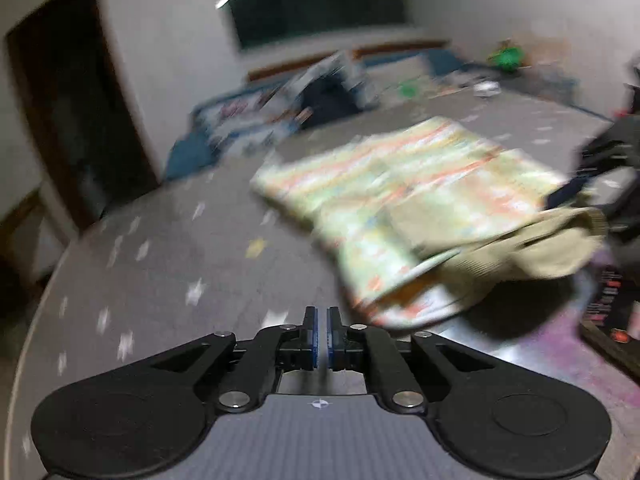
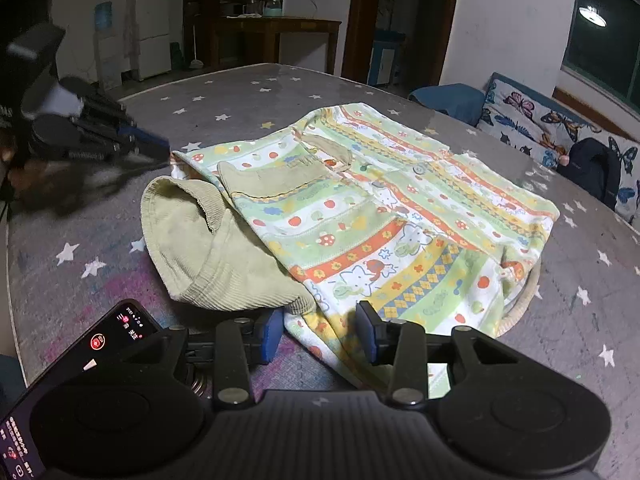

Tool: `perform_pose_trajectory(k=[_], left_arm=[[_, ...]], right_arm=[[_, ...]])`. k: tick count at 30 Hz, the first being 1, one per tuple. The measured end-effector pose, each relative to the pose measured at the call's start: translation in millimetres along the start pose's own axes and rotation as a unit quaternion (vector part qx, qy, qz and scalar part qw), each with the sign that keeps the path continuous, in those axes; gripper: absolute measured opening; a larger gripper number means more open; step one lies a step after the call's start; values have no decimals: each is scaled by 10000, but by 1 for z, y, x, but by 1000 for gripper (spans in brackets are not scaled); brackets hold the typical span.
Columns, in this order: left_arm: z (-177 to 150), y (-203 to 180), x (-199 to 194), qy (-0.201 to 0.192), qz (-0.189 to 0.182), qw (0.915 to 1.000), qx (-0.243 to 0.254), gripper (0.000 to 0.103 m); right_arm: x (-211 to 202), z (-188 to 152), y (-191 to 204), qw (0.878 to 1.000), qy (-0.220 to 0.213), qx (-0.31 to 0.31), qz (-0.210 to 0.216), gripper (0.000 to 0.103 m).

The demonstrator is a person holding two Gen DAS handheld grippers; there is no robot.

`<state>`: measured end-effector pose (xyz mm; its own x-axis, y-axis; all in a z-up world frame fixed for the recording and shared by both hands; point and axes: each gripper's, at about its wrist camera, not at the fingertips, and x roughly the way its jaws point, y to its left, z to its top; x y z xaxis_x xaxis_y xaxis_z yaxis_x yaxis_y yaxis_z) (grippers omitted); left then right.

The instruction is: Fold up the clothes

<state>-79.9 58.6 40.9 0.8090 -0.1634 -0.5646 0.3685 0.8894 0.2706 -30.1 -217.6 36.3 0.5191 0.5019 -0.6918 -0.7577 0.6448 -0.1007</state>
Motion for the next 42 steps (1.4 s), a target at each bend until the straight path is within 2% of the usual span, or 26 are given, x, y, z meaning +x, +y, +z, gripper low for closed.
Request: perform_pose_trajectory(k=[2,3,4,6,7,9,11,15,17,18,19,20,21,22,24,31,39,42], left_arm=[[2,-11,-8,-241,-191,9980,544,13],[1,-20,-9,-329,-267,9951,898,22],[-1,-31,-9,-410,-324,9903,1289,37],[-5,-48,-6,-519,-368,9809,1837,45],[-7,-55,-4,-553,-396,9762,2059,47],[-7,-62,2,-563,-404,9720,2247,49],[-5,-68,10,-580,-379,9683,2399,50],[-4,-74,23,-639,-430,9632,2574,56],[-5,-74,26,-663,-455,9624,2595,56],[-5,-72,27,-647,-513,9633,2555,50],[-4,-71,29,-616,-575,9647,2493,34],[-3,-69,30,-585,-600,9664,2429,28],[-2,-68,30,-576,-616,9682,2354,25],[-1,-66,30,-568,-634,9701,2274,18],[0,-64,28,-564,-671,9736,2110,14],[9,-59,5,-659,-797,9785,1784,12],[20,-49,-44,-814,-1191,9779,1516,12],[33,-43,-44,-880,-1074,9802,1410,12]], right_arm=[[-1,0,4,9999,-48,-123,-34,38],[-1,0,6,9998,-65,-162,-31,38],[-1,0,8,9998,-82,-200,-27,37],[0,2,9,9997,-109,-229,-7,37],[1,3,9,9997,-121,-230,7,37],[4,4,8,9997,-148,-192,56,37],[6,6,6,9998,-149,-73,146,29],[4,11,2,9996,-169,36,241,19],[0,14,0,9993,-228,118,265,16],[-2,16,-1,9992,-260,154,270,16],[-4,17,-2,9991,-297,175,258,15],[-6,18,-4,9990,-328,188,251,15],[-7,18,-4,9989,-341,202,253,15],[-8,18,-5,9988,-352,224,259,14],[-9,19,-4,9987,-362,233,264,14],[-25,20,2,9985,-425,178,297,13],[-72,20,22,9974,-517,6,506,13],[-88,24,28,9966,-631,-72,520,12]])
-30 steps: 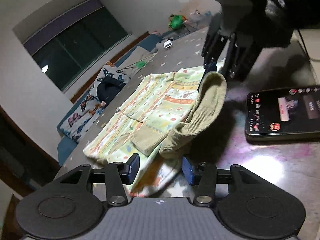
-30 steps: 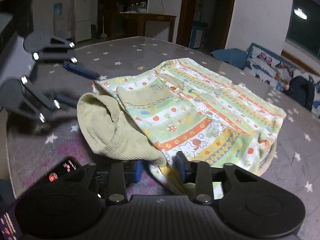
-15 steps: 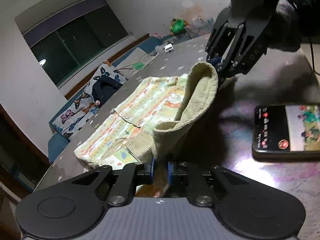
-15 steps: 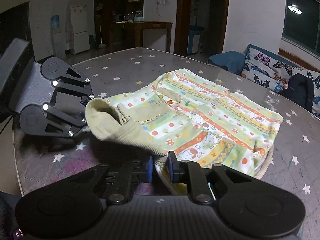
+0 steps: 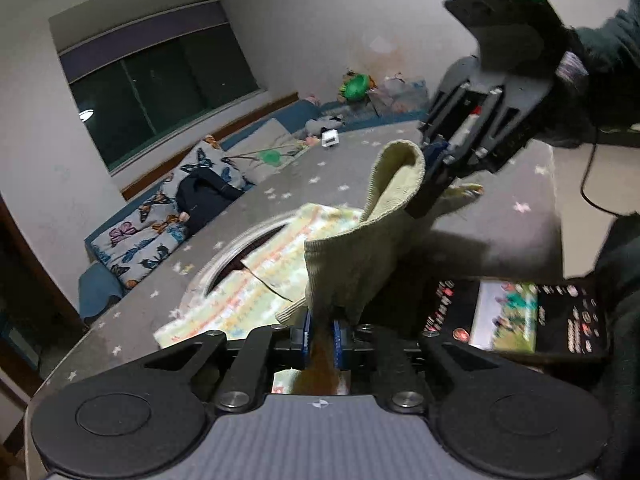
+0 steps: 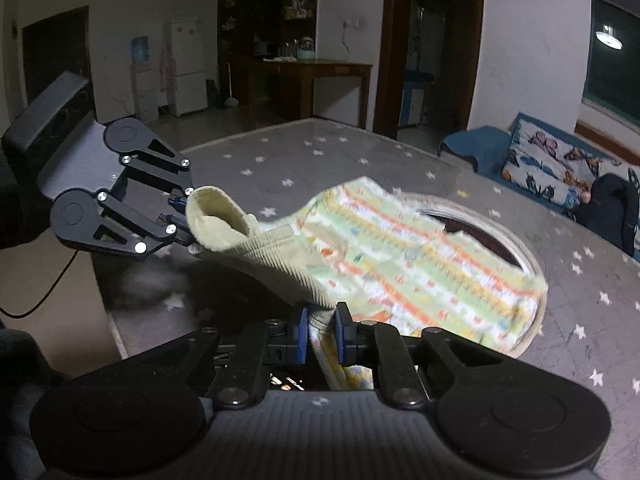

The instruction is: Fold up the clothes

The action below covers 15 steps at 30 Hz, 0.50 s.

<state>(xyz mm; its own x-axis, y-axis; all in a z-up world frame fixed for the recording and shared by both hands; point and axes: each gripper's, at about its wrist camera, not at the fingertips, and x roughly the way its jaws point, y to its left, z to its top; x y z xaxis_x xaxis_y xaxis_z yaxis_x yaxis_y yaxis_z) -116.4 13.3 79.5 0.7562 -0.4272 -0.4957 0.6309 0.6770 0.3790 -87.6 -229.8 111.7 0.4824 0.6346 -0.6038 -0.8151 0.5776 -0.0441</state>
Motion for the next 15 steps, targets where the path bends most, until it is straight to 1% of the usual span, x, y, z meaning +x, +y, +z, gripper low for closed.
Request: perform_pose_trajectory(k=[3,8,10,15], left_arm=[[11,11,12,-57,224,9997,29,12],[28,40,46,-121,500,9987,64,12],[34,54,63,-86,535,9985,-58,12],[48,87,110,68,760,9970,-152,12]], right_arm=[[0,10,-4,9999,-72,-104,-108,12],[13,34,-34,9993,-181,-110,-312,11],[22,45,-50,9991,-157,-99,-388,11],[53,71,-86,9980,-30,-239,-584,11]])
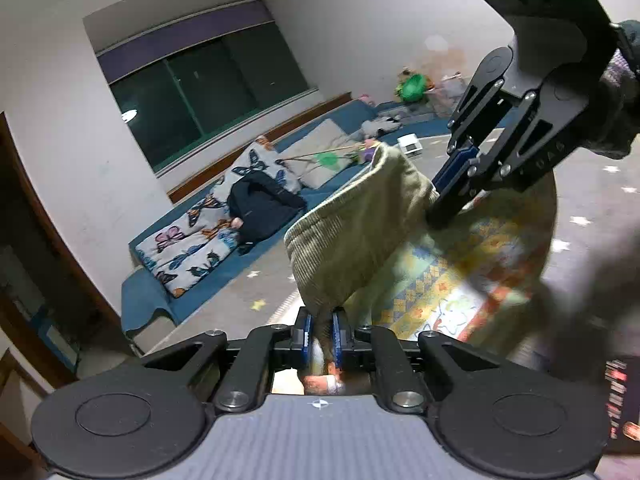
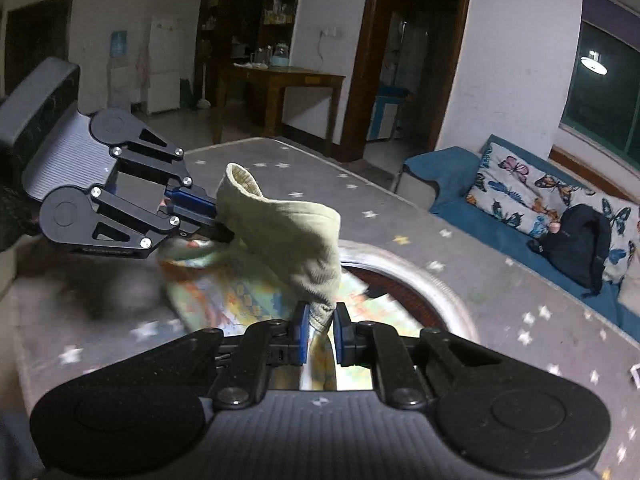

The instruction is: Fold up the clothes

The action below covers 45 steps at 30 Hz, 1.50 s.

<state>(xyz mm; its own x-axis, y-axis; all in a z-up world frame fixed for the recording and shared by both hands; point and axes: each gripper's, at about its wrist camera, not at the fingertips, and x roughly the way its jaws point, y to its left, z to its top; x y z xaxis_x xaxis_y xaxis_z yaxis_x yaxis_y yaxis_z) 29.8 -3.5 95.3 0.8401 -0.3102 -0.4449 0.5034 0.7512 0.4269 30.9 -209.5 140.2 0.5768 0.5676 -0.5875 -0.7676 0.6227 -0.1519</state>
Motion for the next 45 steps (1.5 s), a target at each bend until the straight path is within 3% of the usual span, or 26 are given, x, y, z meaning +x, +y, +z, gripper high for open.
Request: perform_pose_trajectory(k=[7,10,13,14,16,18,22,25,28,31,34,36,41,45], left_arm=[[-3,27,86,624,319,9961,-539,12],[-13,36,117,1024,458,9892,-947,16],[-26,45,132,1244,527,9819,-1329,21],[-28,48,130,1242,566,9806,-1407,24],[-32,55,124,1152,643,9791,-1549,40],[-32,66,117,1079,687,9762,-1750,43],[-29,94,95,808,979,9678,-2173,42],[-28,105,73,568,1013,9627,-2445,41],[-32,95,50,468,896,9671,-2336,35],[-35,72,38,419,454,9740,-2178,31],[-33,46,46,501,17,9785,-2002,28],[-32,36,59,642,-37,9793,-1919,28],[-45,55,96,1131,472,9686,-2164,28],[-63,81,98,1255,790,9546,-2582,28]], right_arm=[[83,16,-43,9986,318,88,-411,11],[115,12,-57,9967,368,270,-672,19],[131,5,-70,9936,365,546,-922,35],[133,1,-75,9921,351,684,-991,35],[127,-8,-78,9908,325,877,-978,35],[117,-17,-78,9907,281,1015,-863,35],[103,-37,-71,9898,297,1304,-487,34],[106,-51,-67,9894,480,1297,-453,32],[108,-63,-74,9861,563,1447,-596,33],[104,-64,-81,9819,476,1680,-740,32],[101,-62,-79,9813,351,1746,-725,34],[105,-58,-76,9819,325,1745,-654,34],[120,-56,-71,9829,429,1660,-677,34],[122,-65,-81,9791,480,1826,-754,35]])
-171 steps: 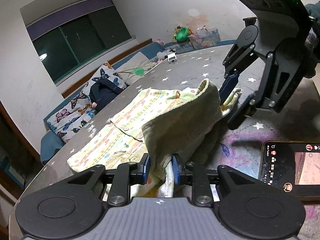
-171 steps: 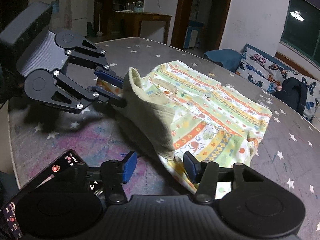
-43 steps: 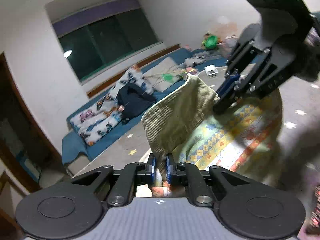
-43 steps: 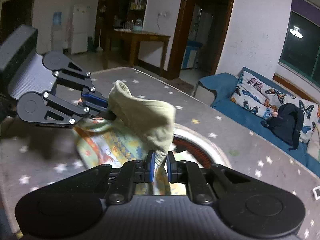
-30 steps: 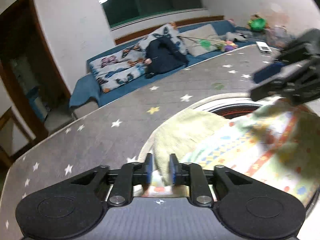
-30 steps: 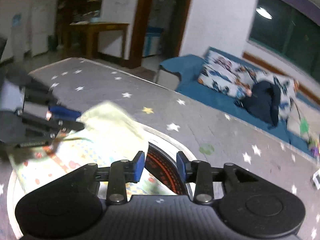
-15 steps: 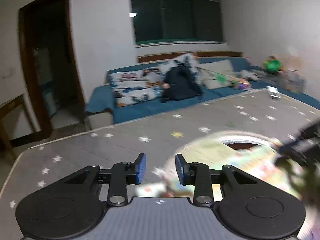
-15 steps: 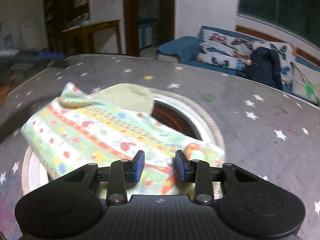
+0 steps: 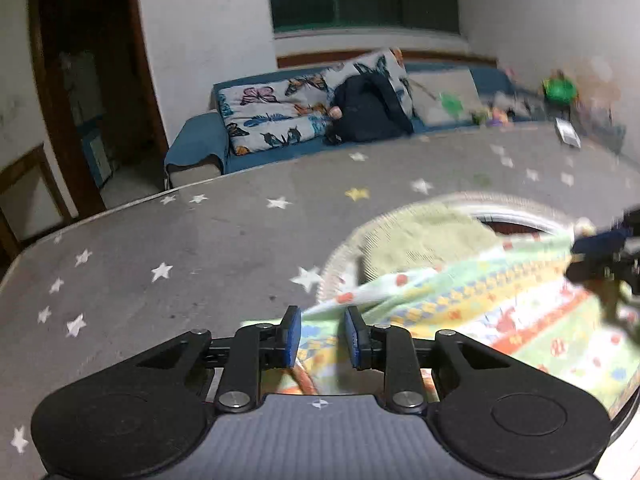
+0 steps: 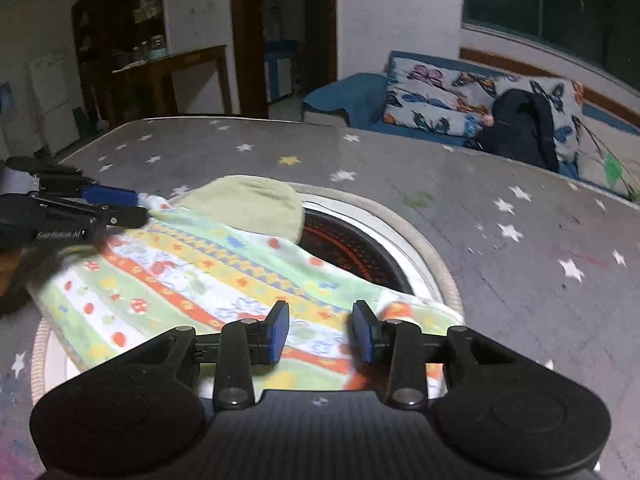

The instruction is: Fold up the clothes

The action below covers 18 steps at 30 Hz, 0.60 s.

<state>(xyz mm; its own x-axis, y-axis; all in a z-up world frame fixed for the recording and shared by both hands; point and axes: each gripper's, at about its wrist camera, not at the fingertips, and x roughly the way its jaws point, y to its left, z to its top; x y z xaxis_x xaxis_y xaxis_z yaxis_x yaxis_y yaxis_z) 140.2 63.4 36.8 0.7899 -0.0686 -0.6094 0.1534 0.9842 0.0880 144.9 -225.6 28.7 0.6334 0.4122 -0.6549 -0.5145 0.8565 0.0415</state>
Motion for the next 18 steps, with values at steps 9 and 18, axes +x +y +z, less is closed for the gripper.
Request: perform_pose_trajectory(k=[9,18], left_arm=[[8,-28,-21,-251,-384,9988,-152,28],[7,-35,8,157,-226,9986,-449,30]], right_arm=[[2,15,10,9997,-160,136,101,35],[32,26,22,9997,47,182,163,39]])
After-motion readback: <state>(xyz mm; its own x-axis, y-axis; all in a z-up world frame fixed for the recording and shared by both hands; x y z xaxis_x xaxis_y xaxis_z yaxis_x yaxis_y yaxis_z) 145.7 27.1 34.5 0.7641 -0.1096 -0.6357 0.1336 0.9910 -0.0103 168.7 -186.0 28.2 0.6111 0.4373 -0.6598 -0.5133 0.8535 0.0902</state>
